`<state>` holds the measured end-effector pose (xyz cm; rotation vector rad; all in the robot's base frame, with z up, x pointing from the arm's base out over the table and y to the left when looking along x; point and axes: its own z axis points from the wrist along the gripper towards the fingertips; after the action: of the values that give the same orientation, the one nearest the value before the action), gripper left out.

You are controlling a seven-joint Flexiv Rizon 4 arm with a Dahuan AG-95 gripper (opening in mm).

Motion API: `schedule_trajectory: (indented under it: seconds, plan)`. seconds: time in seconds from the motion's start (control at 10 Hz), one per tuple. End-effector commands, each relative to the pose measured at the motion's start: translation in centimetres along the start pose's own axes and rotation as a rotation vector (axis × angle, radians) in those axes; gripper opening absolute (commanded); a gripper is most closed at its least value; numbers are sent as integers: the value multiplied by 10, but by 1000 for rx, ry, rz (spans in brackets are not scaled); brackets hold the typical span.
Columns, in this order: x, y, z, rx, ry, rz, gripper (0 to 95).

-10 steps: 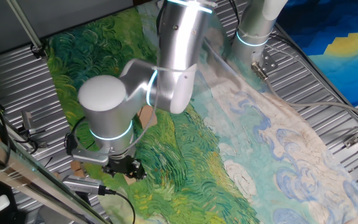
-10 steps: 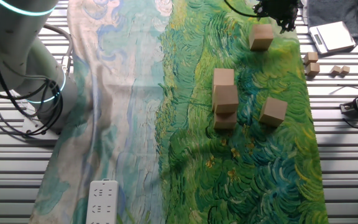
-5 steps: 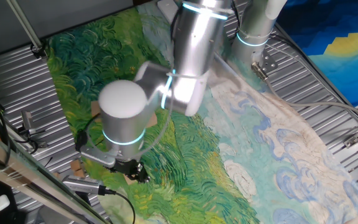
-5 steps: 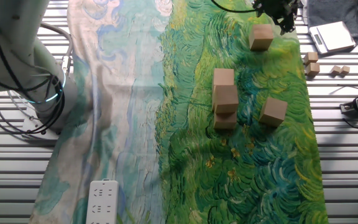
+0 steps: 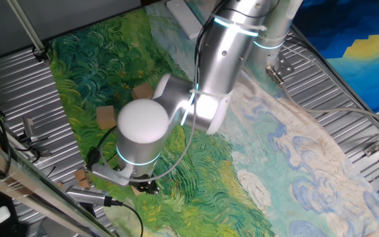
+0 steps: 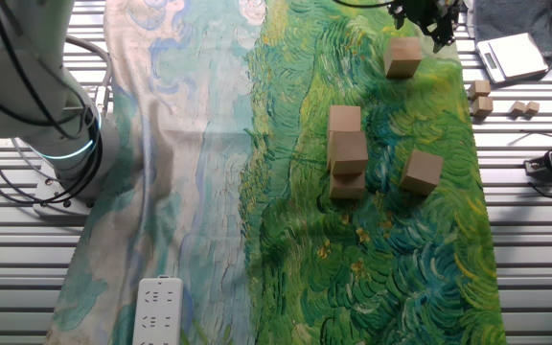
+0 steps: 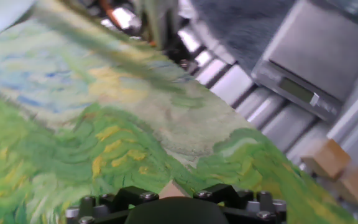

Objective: Stack the blocks into a pyramid shape

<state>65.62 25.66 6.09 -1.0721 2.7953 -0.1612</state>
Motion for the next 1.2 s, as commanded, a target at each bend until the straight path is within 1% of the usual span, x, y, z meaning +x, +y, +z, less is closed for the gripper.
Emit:
schedule_trajectory:
  seconds: [0.1, 0.2, 0.5, 0.6, 0.8, 0.9, 1.1, 1.2]
  plan:
    - [-1, 1, 1, -19, -19, 65, 950]
    - [-1, 1, 1, -17, -17, 93, 950]
    - [-1, 1, 1, -12, -26, 169, 950]
    - [-1, 1, 1, -5, -32, 185, 950]
    - [-1, 1, 1, -13, -49, 227, 950]
    - [-1, 1, 1, -11, -56, 242, 950]
    - [-1, 1, 1, 3, -78, 275, 950]
    - [-1, 1, 1, 9, -95, 287, 950]
